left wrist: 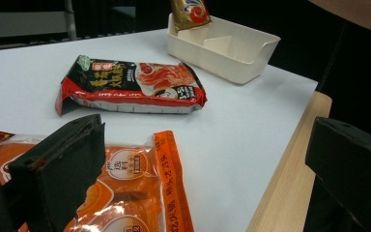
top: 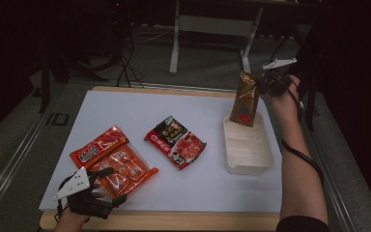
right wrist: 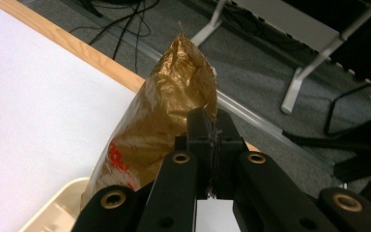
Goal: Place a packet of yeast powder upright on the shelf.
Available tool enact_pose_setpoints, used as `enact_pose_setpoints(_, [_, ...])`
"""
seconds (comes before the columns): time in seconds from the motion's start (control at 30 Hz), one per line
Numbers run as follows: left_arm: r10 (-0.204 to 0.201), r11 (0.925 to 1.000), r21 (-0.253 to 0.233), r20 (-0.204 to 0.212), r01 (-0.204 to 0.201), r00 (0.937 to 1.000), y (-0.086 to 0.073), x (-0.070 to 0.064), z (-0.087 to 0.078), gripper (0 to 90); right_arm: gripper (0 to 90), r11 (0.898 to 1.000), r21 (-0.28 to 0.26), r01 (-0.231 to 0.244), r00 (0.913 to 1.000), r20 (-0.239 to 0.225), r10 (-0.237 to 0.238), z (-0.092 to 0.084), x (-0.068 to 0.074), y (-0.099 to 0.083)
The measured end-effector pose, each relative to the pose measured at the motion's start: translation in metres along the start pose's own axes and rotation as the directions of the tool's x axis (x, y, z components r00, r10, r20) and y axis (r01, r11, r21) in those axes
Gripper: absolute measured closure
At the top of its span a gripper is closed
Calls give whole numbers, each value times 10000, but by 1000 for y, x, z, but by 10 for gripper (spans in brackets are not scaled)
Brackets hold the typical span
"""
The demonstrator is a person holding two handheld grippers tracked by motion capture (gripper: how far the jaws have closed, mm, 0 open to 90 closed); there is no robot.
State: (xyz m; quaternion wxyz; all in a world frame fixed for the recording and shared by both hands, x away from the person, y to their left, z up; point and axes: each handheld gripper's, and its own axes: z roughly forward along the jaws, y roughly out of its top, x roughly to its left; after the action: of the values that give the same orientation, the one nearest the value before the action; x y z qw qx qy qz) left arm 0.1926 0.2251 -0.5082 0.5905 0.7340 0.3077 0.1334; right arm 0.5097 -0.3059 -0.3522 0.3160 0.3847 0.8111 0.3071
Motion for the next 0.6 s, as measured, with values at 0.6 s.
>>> enact_pose_setpoints(0.6, [-25,10000,37,21,25,10000,0,0,0,6,882,9873,-1462,-622,9875,-1527,396,13,3,-14])
